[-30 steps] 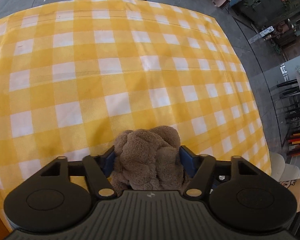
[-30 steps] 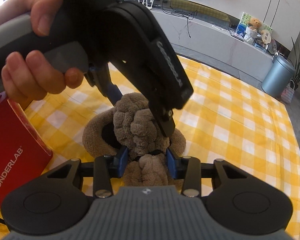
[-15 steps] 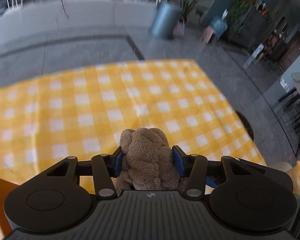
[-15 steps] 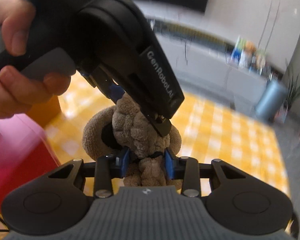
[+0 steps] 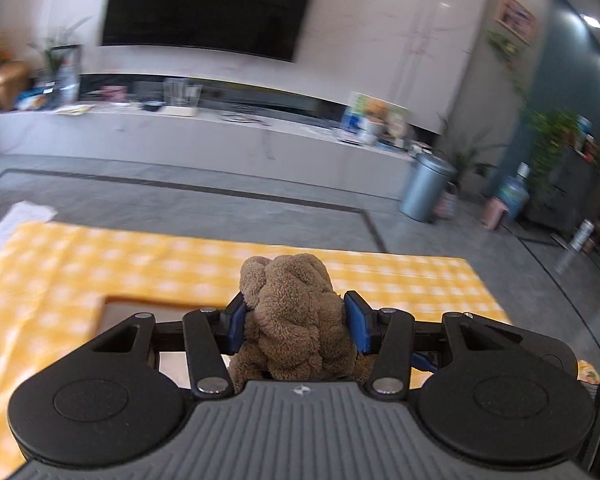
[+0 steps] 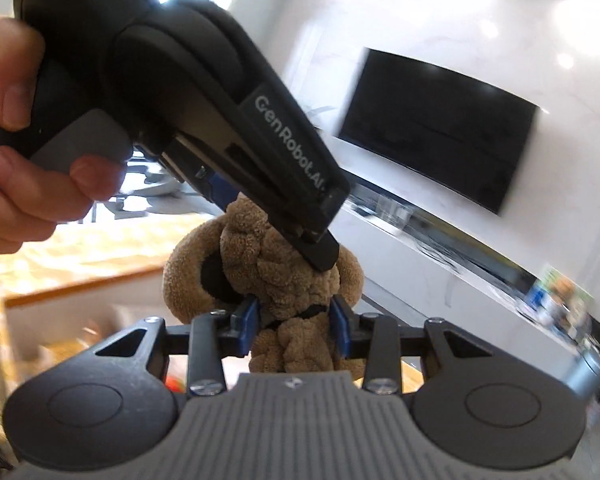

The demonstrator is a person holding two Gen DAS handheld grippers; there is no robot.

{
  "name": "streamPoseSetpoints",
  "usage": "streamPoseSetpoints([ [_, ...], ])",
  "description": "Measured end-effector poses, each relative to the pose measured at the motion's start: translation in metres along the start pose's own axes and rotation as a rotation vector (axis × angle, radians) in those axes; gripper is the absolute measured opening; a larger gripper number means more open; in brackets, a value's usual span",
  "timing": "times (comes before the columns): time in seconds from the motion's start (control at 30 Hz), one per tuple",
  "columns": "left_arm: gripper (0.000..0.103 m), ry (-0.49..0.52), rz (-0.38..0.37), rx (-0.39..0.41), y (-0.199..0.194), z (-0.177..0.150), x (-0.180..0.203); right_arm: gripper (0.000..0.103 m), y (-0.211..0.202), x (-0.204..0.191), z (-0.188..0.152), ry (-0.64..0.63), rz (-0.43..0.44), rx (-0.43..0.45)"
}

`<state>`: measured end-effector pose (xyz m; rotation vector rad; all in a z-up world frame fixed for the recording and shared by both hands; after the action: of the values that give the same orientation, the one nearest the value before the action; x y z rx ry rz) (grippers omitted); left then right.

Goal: Organize soft objects
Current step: 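Lift and carry the teddy bear over the orange box with both tools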

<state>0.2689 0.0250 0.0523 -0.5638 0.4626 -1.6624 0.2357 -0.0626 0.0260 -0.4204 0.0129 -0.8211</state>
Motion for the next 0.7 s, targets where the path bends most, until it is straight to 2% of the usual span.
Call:
streamPoseSetpoints([
  [0.1,0.057,-0.051,0.007,-0.001,-0.005,-0.017,-0.026,0.038,0.013,-0.038,-0.001,-0.06,0.041,-0.001],
  [0.23,0.057,-0.082,0.021,0.02,-0.003,-0.034,-0.055,0.038,0.037,-0.066,-0.009,-0.112,0.055,-0.038],
  [0.3,0.057,-0.107,0.021,0.031,0.002,-0.042,-0.067,0.038,0.052,-0.073,-0.013,-0.137,0.043,-0.049],
  [0.43,0.056,-0.13,-0.025,0.02,0.015,-0.055,-0.085,0.038,0.078,-0.083,-0.029,-0.21,-0.026,-0.09],
  [0.7,0.056,-0.187,-0.002,0.004,0.053,-0.081,-0.103,0.037,0.142,-0.087,-0.055,-0.31,-0.07,-0.221],
])
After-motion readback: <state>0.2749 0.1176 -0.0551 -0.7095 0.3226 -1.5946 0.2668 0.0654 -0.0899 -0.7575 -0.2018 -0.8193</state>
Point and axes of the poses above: each gripper's, at about its wrist camera, not at the fingertips, and y roughly the way its jaws point, x to its right, z to its top, the point moved 10 cm from there along y, roughly the way its jaws point, and after that the axes turned 9 degrees about y, right-handed, at the moved point
